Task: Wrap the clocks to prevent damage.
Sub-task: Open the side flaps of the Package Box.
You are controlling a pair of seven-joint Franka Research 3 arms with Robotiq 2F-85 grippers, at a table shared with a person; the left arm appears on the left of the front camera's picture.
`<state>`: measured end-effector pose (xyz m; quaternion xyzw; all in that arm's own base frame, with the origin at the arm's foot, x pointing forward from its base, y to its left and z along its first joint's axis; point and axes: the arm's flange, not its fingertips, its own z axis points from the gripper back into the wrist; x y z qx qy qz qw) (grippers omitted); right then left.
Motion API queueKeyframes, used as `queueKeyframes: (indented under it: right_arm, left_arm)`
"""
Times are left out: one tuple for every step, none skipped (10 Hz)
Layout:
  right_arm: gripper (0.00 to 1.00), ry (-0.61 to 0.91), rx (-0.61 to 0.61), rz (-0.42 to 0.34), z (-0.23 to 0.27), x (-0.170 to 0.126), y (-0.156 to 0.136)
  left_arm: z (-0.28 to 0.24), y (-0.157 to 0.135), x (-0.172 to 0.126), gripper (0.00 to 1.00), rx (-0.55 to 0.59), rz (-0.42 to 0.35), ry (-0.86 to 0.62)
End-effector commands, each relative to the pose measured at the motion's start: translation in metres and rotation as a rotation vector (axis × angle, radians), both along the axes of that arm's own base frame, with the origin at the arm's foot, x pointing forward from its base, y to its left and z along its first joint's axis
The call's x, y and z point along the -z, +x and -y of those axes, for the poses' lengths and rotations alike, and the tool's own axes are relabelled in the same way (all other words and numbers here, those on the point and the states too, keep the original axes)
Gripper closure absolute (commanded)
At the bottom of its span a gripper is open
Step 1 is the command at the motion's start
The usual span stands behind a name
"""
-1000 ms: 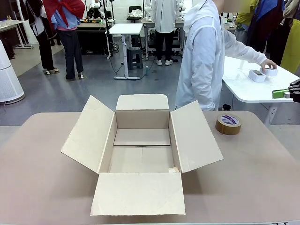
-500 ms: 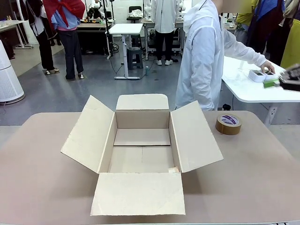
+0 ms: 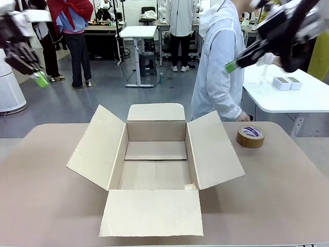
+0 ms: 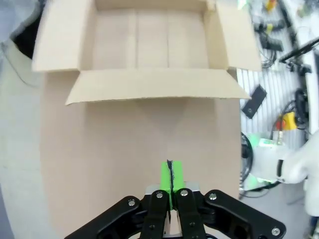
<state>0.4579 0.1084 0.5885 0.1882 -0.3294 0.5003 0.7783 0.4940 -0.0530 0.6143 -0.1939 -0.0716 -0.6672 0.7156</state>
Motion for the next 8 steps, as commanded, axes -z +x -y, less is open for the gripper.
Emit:
queueKeyframes:
  right_arm:
    - [0.99, -0.225, 0.038, -0.133, -0.026, 0.043, 0.015]
    - [0.99, -0.303, 0.043, -0.157, -0.040, 0.061, 0.016]
    - [0.99, -0.317, -0.003, -0.169, -0.050, 0.068, 0.011]
    - [0.99, -0.279, -0.130, -0.168, -0.046, 0.064, 0.002]
    - [0.99, -0.289, 0.011, -0.138, -0.050, 0.074, 0.012]
    - [0.99, -0.289, 0.011, -0.138, -0.050, 0.074, 0.012]
    - [0.99, -0.289, 0.011, -0.138, -0.050, 0.074, 0.012]
    - [0.99, -0.289, 0.011, -0.138, -0.050, 0.074, 0.012]
  left_arm:
    - [0.037, 0.010, 0.005, 1.00, 0.048, -0.030, 0.208]
    - [0.054, 0.009, 0.015, 1.00, 0.049, 0.011, 0.283]
    - [0.061, 0.006, 0.023, 1.00, 0.063, 0.054, 0.328]
    - [0.050, 0.003, 0.021, 1.00, 0.091, 0.114, 0.333]
    - [0.072, 0.006, 0.022, 1.00, 0.077, 0.002, 0.266]
    - [0.072, 0.006, 0.022, 1.00, 0.077, 0.002, 0.266]
    - [0.072, 0.006, 0.022, 1.00, 0.077, 0.002, 0.266]
    - [0.072, 0.006, 0.022, 1.00, 0.077, 0.002, 0.266]
